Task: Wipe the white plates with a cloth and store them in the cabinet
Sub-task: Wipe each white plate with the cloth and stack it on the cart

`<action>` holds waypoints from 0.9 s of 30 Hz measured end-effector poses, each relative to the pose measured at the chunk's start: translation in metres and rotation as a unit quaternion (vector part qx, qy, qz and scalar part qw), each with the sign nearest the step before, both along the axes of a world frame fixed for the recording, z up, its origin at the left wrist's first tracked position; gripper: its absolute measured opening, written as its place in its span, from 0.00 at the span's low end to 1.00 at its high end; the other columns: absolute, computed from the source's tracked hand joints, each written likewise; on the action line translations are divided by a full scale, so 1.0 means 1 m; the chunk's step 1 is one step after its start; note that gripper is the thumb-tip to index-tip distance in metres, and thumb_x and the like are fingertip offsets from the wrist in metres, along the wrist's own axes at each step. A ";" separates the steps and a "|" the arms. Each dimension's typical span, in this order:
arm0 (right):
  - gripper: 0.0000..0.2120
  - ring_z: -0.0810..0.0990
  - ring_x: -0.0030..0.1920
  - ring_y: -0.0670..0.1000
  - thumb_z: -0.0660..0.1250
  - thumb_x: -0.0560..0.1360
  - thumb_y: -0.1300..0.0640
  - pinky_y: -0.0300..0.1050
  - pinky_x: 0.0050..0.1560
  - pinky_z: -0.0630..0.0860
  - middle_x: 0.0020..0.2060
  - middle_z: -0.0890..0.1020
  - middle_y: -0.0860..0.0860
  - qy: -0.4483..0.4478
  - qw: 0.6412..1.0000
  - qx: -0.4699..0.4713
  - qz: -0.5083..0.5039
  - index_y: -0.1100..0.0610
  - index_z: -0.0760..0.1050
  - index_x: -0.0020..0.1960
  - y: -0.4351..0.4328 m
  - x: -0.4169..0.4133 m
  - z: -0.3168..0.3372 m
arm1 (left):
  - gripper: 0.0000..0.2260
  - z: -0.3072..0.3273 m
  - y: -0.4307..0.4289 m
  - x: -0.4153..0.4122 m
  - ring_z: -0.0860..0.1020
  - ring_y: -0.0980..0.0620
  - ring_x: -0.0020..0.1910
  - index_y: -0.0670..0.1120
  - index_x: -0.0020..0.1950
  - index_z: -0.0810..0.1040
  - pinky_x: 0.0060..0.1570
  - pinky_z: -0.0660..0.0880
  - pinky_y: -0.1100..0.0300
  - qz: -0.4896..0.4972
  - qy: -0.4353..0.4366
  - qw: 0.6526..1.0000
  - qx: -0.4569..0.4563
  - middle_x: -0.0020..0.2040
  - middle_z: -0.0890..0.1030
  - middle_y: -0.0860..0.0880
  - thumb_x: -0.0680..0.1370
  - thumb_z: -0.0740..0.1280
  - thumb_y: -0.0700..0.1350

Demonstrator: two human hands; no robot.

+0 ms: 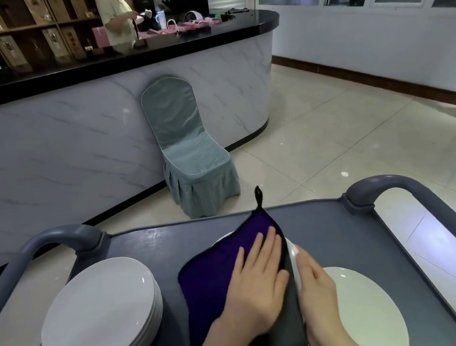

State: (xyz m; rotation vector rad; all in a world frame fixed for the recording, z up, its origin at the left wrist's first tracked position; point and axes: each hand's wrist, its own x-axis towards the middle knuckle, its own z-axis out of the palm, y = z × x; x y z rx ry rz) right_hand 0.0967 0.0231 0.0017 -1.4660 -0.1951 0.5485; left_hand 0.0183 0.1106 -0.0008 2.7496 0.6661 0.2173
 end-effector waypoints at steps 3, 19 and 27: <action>0.12 0.77 0.46 0.25 0.61 0.83 0.56 0.29 0.48 0.69 0.40 0.82 0.27 -0.001 1.000 0.007 -0.020 0.44 0.80 0.48 0.001 0.011 0.007 | 0.26 0.001 0.030 -0.003 0.32 0.59 0.76 0.54 0.78 0.33 0.75 0.34 0.54 0.051 0.025 0.998 0.002 0.76 0.30 0.60 0.84 0.43 0.55; 0.12 0.83 0.49 0.38 0.61 0.82 0.55 0.33 0.48 0.76 0.47 0.86 0.41 -0.078 0.993 -0.009 0.083 0.46 0.84 0.52 -0.002 0.001 0.015 | 0.28 0.017 0.015 0.009 0.35 0.58 0.77 0.54 0.80 0.42 0.76 0.34 0.49 0.051 -0.062 0.996 0.023 0.80 0.38 0.58 0.81 0.42 0.58; 0.12 0.78 0.55 0.32 0.67 0.79 0.60 0.23 0.51 0.69 0.52 0.82 0.31 -0.280 0.934 -0.055 0.213 0.45 0.82 0.56 -0.013 0.046 0.057 | 0.02 0.043 0.076 -0.014 0.78 0.63 0.44 0.63 0.46 0.75 0.42 0.70 0.70 0.049 -0.197 0.944 -0.261 0.44 0.81 0.62 0.78 0.67 0.55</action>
